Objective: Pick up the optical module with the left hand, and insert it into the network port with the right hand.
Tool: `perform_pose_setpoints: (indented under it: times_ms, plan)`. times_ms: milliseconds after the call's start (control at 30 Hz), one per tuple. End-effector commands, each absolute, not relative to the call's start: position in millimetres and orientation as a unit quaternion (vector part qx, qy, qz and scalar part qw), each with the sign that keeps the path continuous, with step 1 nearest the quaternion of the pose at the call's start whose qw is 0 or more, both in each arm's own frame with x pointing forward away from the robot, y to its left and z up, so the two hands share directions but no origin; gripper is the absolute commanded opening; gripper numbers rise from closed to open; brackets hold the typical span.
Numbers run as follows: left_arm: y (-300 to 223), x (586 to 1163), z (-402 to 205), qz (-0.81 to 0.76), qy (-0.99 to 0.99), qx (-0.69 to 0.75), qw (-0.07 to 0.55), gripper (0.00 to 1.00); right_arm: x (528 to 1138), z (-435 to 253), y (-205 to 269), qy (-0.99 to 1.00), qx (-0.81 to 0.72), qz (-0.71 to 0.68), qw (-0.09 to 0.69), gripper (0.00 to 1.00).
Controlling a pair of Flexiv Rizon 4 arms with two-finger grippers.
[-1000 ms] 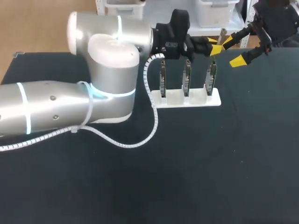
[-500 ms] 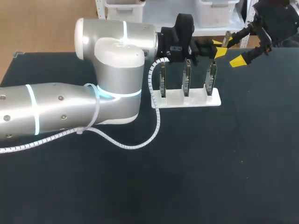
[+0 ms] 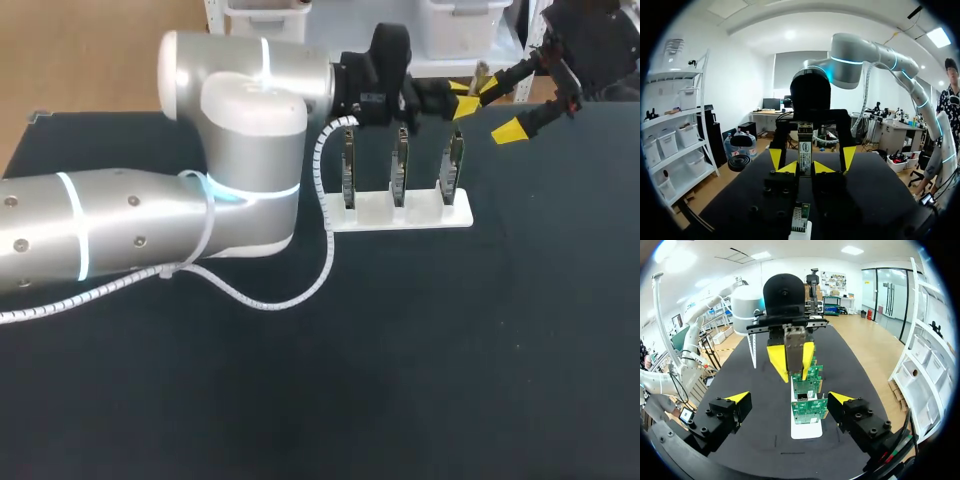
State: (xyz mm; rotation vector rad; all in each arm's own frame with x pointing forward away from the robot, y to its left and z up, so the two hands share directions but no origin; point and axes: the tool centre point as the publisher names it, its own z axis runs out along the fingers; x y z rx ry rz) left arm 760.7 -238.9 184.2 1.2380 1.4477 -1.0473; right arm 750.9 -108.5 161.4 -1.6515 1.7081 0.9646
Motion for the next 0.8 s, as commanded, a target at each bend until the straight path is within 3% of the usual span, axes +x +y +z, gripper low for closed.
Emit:
perform_pose_setpoints:
  times_ms: [33, 800]
  plan:
    - [-241.8, 761.8, 180.3, -0.431, 0.589, 0.505, 0.460, 0.00, 751.2, 160.7, -108.6, 0.637, -0.618, 0.361, 0.286, 1.00]
    - [-234.2, 772.4, 165.3, -0.423, 0.605, 0.502, 0.449, 0.00, 751.2, 160.7, -108.6, 0.637, -0.618, 0.361, 0.286, 1.00]
